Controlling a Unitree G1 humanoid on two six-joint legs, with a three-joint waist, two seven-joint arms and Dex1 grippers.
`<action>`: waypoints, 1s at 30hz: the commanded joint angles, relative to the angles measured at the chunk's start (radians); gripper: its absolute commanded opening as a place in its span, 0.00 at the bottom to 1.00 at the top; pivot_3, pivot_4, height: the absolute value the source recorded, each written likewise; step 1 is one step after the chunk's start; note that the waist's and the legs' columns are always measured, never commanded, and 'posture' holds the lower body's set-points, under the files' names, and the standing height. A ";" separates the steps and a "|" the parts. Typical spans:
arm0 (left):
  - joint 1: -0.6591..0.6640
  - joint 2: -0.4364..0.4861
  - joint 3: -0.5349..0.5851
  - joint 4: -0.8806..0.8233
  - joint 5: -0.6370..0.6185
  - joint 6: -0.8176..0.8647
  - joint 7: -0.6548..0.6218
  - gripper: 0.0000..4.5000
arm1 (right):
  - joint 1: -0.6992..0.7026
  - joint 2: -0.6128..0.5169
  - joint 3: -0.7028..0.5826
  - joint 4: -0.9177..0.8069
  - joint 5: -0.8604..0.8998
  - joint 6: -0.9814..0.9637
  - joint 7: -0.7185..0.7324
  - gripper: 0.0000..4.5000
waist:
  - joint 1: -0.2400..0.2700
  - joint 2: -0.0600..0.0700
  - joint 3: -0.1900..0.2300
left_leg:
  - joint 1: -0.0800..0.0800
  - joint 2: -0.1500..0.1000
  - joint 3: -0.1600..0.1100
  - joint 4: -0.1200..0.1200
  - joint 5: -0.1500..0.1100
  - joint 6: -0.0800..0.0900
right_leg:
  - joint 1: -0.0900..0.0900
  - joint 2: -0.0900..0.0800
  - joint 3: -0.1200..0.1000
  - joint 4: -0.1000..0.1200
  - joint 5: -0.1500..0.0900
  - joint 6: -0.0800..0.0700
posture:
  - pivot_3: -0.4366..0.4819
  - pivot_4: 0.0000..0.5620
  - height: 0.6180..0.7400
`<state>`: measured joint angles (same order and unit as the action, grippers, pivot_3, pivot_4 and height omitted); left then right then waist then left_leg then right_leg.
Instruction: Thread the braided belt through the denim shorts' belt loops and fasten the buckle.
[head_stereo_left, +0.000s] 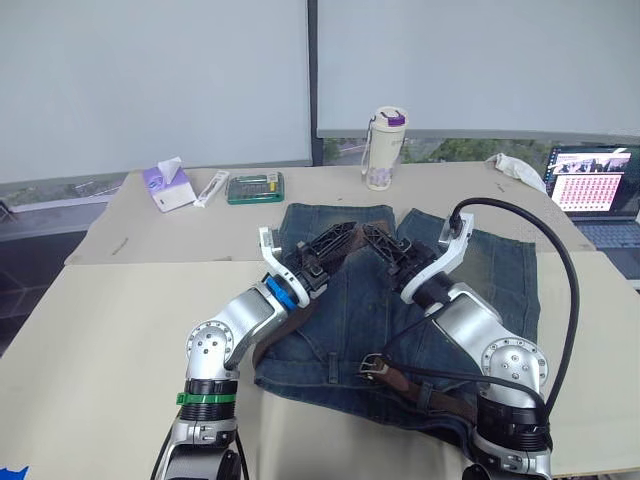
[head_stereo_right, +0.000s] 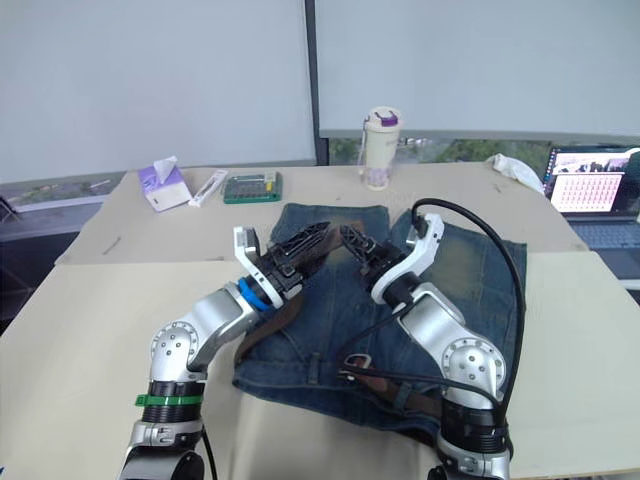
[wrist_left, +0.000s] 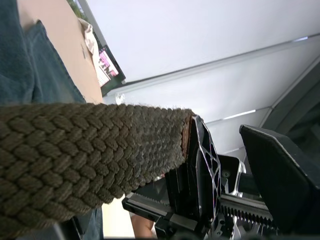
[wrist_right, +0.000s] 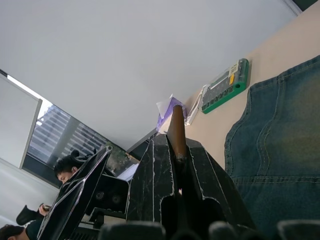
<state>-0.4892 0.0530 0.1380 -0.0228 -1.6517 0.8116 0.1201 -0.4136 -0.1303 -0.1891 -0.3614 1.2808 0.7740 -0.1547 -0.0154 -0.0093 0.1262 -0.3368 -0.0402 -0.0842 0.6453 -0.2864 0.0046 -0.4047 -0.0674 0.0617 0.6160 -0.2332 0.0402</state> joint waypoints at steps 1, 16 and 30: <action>-0.005 0.008 0.017 -0.008 0.007 0.008 -0.009 0.72 | -0.004 -0.007 -0.005 -0.029 0.027 -0.008 0.008 0.00 | 0.002 0.000 0.000 | 0.000 0.000 0.000 0.000 0.000 0.000 | 0.000 0.000 0.000 0.000 0.000 0.000 | 0.48 0.27 1.00; 0.012 0.060 0.027 -0.017 0.111 0.045 -0.029 0.01 | 0.030 -0.081 0.003 -0.049 -0.028 -0.013 0.100 0.00 | 0.001 0.000 0.000 | 0.000 0.000 0.000 0.000 0.000 0.000 | 0.001 0.000 0.000 -0.002 0.000 0.000 | 0.48 0.27 1.00; 0.222 0.425 -0.007 -0.220 -0.067 0.288 0.149 0.00 | 0.360 -0.594 0.073 -0.238 -0.477 -0.213 0.738 0.80 | 0.001 -0.001 0.001 | 0.001 0.002 0.000 -0.002 0.000 0.000 | 0.001 0.002 0.000 -0.004 0.000 0.000 | 0.48 0.27 1.00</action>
<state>-0.2669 0.4696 0.1430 -0.1942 -1.6647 1.0913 0.2521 -0.0461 -0.7182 -0.0988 -0.5401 0.8233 0.6222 0.5232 -0.0145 -0.0106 0.1274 -0.3363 -0.0375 -0.0843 0.6435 -0.2865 0.0043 -0.4033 -0.0653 0.0620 0.6124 -0.2332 0.0402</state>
